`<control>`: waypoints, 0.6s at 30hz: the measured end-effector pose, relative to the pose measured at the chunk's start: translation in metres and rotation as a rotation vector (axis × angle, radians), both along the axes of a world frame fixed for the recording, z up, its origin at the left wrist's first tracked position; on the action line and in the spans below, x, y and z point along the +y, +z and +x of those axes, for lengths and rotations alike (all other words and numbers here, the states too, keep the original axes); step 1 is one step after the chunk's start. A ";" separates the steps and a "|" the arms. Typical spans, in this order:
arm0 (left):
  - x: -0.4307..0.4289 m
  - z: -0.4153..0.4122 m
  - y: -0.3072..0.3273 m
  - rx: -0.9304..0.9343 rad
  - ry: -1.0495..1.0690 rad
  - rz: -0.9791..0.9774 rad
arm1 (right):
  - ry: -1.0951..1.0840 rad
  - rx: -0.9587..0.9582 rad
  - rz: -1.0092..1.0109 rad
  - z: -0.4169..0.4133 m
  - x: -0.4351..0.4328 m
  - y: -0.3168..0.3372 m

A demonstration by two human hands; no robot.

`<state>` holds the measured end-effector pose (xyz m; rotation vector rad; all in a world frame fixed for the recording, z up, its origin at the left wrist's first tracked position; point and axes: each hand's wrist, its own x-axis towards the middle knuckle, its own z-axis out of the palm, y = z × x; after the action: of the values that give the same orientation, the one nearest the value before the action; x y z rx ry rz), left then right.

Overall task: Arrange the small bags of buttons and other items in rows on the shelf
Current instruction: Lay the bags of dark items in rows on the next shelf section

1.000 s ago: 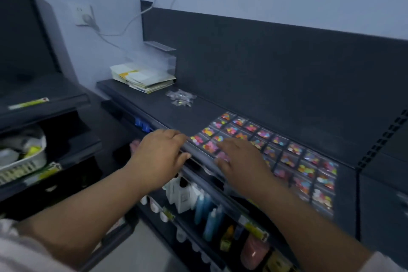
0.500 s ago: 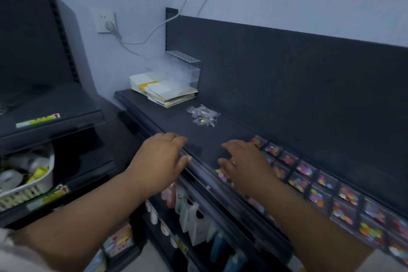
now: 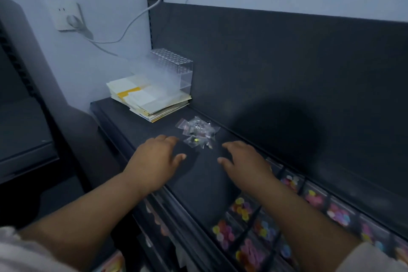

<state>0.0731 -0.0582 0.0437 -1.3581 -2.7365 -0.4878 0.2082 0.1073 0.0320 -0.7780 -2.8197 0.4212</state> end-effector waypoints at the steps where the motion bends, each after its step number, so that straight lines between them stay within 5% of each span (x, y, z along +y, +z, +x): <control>1: 0.007 -0.007 -0.002 -0.018 0.001 0.001 | -0.009 -0.005 -0.008 -0.005 0.006 -0.002; 18: 0.119 -0.174 -0.053 -0.251 -0.038 -0.010 | -0.278 0.031 -0.112 -0.130 0.060 -0.035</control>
<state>-0.1006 0.0611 -0.0093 -1.4447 -2.9142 -0.6928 0.0779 0.1673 -0.0025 -1.1557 -2.6236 0.5417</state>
